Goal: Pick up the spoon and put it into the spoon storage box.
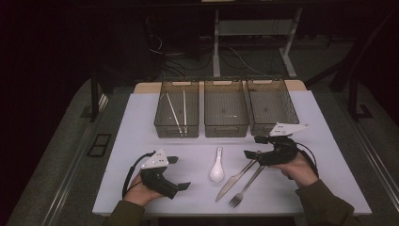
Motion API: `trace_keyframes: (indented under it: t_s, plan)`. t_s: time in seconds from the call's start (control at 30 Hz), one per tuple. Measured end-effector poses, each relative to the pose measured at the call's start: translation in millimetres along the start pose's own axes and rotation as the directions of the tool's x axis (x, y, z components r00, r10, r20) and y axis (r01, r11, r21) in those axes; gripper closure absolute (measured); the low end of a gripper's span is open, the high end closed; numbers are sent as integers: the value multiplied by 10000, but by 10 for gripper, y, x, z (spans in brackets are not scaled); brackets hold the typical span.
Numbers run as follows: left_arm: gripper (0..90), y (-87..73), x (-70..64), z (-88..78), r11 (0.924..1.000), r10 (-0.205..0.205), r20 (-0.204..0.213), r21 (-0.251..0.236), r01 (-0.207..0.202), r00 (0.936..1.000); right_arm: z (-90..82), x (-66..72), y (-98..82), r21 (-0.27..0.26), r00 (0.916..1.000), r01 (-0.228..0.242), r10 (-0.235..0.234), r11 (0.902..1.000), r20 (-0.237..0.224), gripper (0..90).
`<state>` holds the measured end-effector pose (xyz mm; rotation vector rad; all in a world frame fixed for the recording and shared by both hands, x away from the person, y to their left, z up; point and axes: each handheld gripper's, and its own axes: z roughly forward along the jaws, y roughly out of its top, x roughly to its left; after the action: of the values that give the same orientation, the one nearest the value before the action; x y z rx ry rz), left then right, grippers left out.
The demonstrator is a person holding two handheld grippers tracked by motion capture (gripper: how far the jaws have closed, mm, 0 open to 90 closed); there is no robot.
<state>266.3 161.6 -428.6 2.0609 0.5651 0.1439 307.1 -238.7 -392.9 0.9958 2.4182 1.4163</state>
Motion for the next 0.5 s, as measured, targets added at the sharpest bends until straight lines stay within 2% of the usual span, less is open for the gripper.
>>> trace_keyframes:
  t_s: [0.23,0.3,0.5]
  plan:
    - [0,-2,-2,-6,9999,-70,-20,-87,69,10000,-197,-52,-237,-378,9987,-303,318,9988,401,241]
    - [0,-8,-3,-3,9999,-114,-17,-44,114,9999,-236,-65,-307,-453,9979,-269,295,9986,570,235]
    - [0,-5,12,-12,10000,-60,-61,36,61,10000,-317,-68,-472,-643,9970,-397,439,9971,644,197]
